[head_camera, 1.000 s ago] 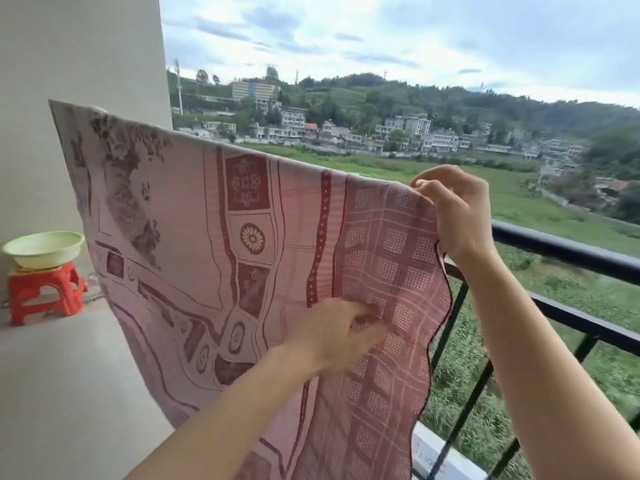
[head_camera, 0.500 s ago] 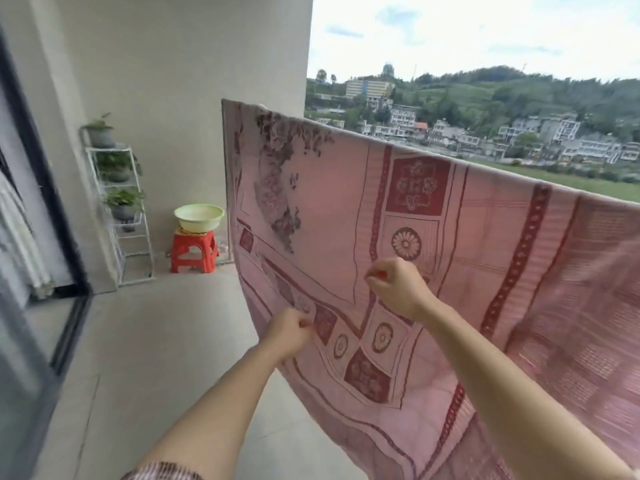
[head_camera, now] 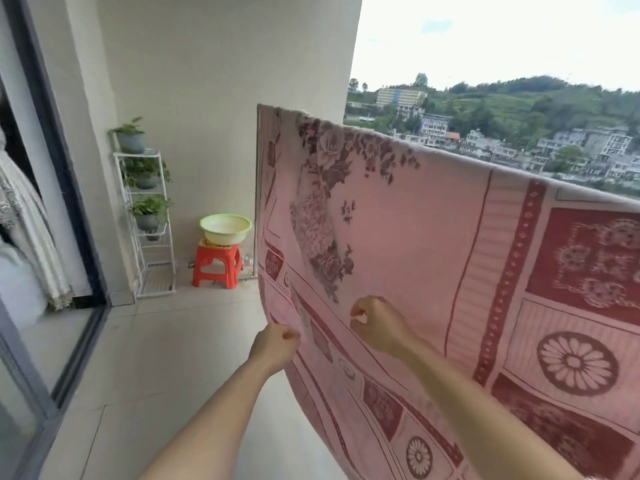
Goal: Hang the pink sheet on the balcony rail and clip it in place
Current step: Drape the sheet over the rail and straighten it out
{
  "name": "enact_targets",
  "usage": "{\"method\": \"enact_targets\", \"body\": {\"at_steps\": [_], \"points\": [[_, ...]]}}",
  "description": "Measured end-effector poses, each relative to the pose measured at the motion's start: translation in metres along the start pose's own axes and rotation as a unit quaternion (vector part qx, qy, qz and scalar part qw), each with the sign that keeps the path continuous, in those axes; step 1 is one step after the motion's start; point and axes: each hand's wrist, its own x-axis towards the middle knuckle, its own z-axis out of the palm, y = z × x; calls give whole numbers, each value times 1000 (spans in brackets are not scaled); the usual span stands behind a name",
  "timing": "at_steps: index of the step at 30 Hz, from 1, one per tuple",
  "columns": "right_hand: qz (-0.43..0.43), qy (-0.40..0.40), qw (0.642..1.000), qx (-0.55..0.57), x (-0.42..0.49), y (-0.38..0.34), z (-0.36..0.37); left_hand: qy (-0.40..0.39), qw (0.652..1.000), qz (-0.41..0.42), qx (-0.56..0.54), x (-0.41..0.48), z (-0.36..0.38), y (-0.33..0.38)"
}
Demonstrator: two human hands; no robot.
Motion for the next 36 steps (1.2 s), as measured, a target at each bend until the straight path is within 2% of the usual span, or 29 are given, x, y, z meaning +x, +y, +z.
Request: {"method": "enact_targets", "body": {"at_steps": [7,10,16,22,25,29,36], "points": [[-71,8,988,-139,154,-11,18,9,998,-33,-47,137,-35,4],[-74,-1,977,-200,209,-19,31,8,998,-44,-50,189,-50,1],[-56,12,966,-253,317,-33,50,-7,997,-52,-55,308,-83,-6],[-16,17,958,-286,452,-68,59,-13,999,-7,-35,446,-148,-4],[-6,52,958,-282,529,-92,51,-4,1000,14,-17,517,-194,4],[-27,130,942,-307,633,-129,18,46,995,85,31,614,-260,35],[-11,199,919,-339,793,-152,-48,51,987,150,5,759,-321,80]]}}
